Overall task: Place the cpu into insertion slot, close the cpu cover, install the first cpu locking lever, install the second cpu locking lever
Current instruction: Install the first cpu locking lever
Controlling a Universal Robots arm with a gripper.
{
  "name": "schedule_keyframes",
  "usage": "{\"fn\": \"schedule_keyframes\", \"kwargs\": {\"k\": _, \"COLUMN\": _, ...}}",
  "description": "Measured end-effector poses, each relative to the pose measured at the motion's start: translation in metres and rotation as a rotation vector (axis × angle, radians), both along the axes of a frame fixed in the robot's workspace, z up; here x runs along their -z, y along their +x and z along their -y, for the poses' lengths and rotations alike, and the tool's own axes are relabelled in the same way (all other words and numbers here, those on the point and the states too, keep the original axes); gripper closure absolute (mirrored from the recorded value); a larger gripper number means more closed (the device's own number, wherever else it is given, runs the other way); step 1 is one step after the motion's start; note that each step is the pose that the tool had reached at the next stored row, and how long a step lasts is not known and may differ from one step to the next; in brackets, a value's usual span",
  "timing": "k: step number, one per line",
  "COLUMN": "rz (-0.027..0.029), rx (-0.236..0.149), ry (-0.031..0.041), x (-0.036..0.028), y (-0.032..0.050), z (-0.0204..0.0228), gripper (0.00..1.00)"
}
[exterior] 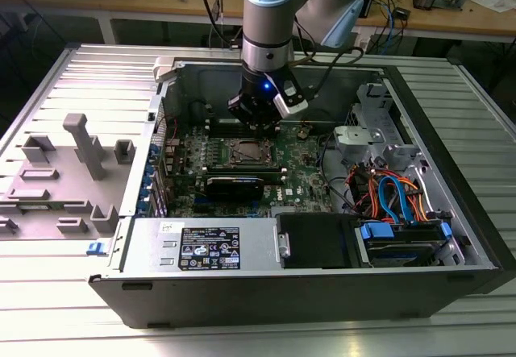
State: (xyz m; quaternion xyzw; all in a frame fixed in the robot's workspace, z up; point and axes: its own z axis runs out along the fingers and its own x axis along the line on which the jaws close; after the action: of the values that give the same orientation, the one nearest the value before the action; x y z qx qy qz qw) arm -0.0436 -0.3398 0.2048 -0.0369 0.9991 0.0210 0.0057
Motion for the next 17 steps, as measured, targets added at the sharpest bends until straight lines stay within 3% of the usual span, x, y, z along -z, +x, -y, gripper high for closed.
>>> {"fn": "schedule_keyframes", "kwargs": {"k": 17, "rz": -0.0006, "rx": 0.001, "ry": 0.0005, "x": -0.0021, "y": 0.0004, "z": 0.0001, "gripper": 0.89}}
